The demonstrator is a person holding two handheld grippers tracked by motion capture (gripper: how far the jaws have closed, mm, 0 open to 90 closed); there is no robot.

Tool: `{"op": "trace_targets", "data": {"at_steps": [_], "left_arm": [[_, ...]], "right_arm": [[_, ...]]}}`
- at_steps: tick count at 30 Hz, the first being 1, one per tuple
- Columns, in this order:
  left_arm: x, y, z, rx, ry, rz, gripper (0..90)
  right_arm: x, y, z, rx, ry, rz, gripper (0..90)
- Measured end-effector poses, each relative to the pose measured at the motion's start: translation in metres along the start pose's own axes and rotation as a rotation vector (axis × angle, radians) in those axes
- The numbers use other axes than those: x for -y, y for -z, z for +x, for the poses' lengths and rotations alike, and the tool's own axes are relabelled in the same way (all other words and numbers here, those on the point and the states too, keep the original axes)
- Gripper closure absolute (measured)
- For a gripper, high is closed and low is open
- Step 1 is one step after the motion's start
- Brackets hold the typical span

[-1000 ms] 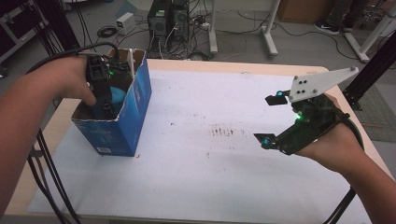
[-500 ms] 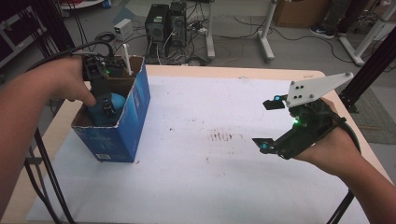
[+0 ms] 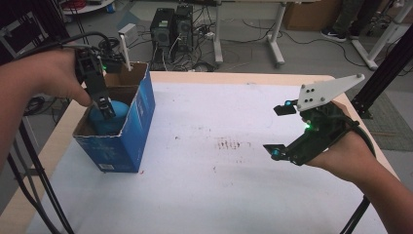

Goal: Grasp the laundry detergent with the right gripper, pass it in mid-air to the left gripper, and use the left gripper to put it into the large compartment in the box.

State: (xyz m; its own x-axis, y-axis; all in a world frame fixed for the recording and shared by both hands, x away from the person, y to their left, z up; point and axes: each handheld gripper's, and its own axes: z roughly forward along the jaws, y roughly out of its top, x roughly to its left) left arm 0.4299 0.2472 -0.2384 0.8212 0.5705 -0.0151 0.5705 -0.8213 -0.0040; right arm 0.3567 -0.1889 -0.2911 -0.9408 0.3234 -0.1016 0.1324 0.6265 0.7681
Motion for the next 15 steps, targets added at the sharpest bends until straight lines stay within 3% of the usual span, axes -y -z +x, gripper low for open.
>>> {"op": "trace_targets", "data": {"at_steps": [5,10,15], "left_arm": [[0.0,0.017,-0.007,-0.005,-0.021,0.004,12.5],[-0.007,0.039,-0.02,-0.037,-0.048,-0.02,11.3],[-0.019,0.051,-0.037,-0.036,-0.109,-0.043,6.9]], "right_arm": [[-0.003,0.002,-0.004,-0.012,0.002,0.02,0.7],[-0.01,0.007,-0.013,-0.024,0.016,0.061,0.7],[-0.019,0.011,-0.021,-0.086,0.068,0.155,0.7]]}}
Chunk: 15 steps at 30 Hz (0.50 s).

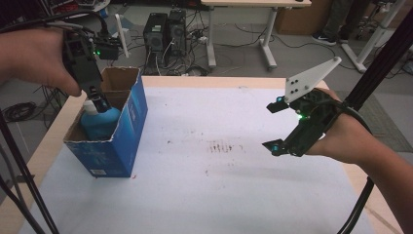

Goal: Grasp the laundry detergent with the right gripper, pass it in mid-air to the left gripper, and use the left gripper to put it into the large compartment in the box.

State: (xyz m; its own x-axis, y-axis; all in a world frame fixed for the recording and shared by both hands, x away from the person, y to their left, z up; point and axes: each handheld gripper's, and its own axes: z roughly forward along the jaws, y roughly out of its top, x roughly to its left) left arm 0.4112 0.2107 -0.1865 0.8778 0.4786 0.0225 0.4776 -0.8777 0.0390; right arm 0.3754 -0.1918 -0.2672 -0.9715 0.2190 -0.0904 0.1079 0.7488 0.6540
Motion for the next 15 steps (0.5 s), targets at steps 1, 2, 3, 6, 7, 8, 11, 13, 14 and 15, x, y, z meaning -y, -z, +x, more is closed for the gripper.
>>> {"op": "trace_targets", "data": {"at_steps": [1,2,3,6,7,8,11,13,14,15], "left_arm": [[-0.003,0.001,-0.003,0.006,-0.016,-0.003,6.9],[-0.007,0.002,-0.007,0.012,-0.028,-0.003,6.9],[-0.01,0.002,-0.011,0.016,-0.047,-0.001,6.2],[-0.022,0.001,-0.02,0.033,-0.105,0.007,6.0],[-0.026,0.001,-0.024,0.042,-0.118,0.009,5.9],[-0.029,0.0,-0.027,0.046,-0.134,0.008,5.1],[-0.041,-0.002,-0.037,0.07,-0.177,0.0,3.6],[-0.048,-0.004,-0.042,0.067,-0.195,-0.005,1.7],[-0.051,-0.005,-0.044,0.075,-0.205,-0.003,1.7],[-0.051,-0.005,-0.044,0.075,-0.205,-0.003,1.7]], "right_arm": [[-0.001,0.001,-0.001,-0.006,0.005,0.018,0.6],[-0.002,0.002,-0.003,-0.013,0.009,0.036,0.7],[-0.003,0.004,-0.005,-0.018,0.016,0.055,0.7],[-0.006,0.007,-0.011,-0.034,0.036,0.112,0.7],[-0.006,0.007,-0.014,-0.031,0.051,0.135,0.7],[-0.005,0.007,-0.016,-0.034,0.045,0.167,0.6],[-0.004,0.007,-0.022,-0.03,0.06,0.218,0.7],[-0.001,0.01,-0.03,-0.03,0.055,0.267,0.6],[0.0,0.01,-0.032,-0.033,0.055,0.284,0.7],[0.0,0.01,-0.032,-0.033,0.055,0.284,0.7]]}}
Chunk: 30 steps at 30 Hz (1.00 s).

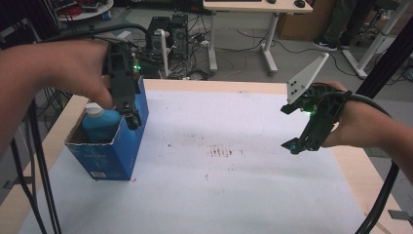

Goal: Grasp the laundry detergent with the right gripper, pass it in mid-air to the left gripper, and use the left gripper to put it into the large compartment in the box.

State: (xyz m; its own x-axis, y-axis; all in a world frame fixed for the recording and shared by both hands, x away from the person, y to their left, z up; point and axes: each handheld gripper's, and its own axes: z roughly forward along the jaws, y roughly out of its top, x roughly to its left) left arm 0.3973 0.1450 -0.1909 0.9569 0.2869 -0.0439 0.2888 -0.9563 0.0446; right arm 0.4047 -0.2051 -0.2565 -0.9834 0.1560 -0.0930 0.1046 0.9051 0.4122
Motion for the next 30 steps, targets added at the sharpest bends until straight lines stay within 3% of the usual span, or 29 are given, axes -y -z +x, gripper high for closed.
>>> {"op": "trace_targets", "data": {"at_steps": [2,4,9,18,30], "left_arm": [[-0.006,-0.003,-0.002,0.012,-0.017,0.002,1.6],[-0.015,-0.009,-0.003,0.018,-0.039,-0.001,1.6],[-0.025,-0.021,0.0,0.029,-0.061,0.009,1.6],[-0.032,-0.026,0.009,0.039,-0.064,0.013,1.6],[-0.032,-0.027,0.013,0.041,-0.062,0.015,1.6]], "right_arm": [[0.001,0.0,-0.002,-0.003,0.002,0.02,0.7],[0.006,-0.006,-0.008,-0.014,0.021,0.13,0.6],[0.006,-0.016,-0.012,-0.027,0.049,0.234,0.6],[-0.009,-0.029,-0.011,-0.054,0.106,0.216,0.7],[-0.013,-0.032,-0.014,-0.052,0.094,0.212,0.7]]}}
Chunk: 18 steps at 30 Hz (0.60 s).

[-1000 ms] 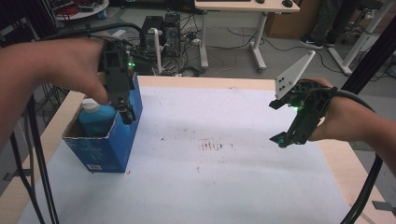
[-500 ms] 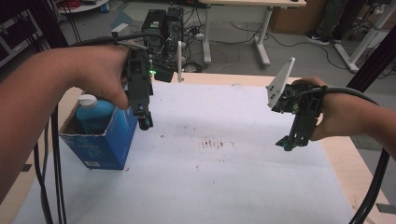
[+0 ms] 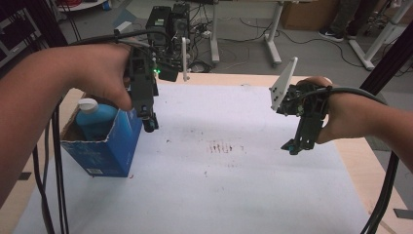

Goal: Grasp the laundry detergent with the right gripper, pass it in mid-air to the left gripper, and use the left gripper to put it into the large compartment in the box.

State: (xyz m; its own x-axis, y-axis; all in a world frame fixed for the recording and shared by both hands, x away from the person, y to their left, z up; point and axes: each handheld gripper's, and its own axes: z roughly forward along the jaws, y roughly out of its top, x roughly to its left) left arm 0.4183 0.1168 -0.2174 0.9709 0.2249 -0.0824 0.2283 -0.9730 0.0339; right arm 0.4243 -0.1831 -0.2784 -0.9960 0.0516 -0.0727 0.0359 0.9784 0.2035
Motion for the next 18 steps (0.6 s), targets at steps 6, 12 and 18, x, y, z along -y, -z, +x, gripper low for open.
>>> {"op": "trace_targets", "data": {"at_steps": [6,12,18], "left_arm": [[-0.0007,-0.0019,0.0014,-0.001,0.003,0.008,1.6],[-0.001,-0.0013,0.0009,-0.001,-0.003,0.004,1.6],[-0.0013,-0.0021,0.0,-0.02,-0.004,0.015,1.6]], "right_arm": [[0.0011,0.0046,-0.0019,0.015,-0.005,-0.022,0.7],[0.0031,0.0066,-0.0025,0.019,-0.012,-0.018,0.7],[0.0038,0.0093,0.0004,0.03,-0.012,-0.016,0.7]]}}
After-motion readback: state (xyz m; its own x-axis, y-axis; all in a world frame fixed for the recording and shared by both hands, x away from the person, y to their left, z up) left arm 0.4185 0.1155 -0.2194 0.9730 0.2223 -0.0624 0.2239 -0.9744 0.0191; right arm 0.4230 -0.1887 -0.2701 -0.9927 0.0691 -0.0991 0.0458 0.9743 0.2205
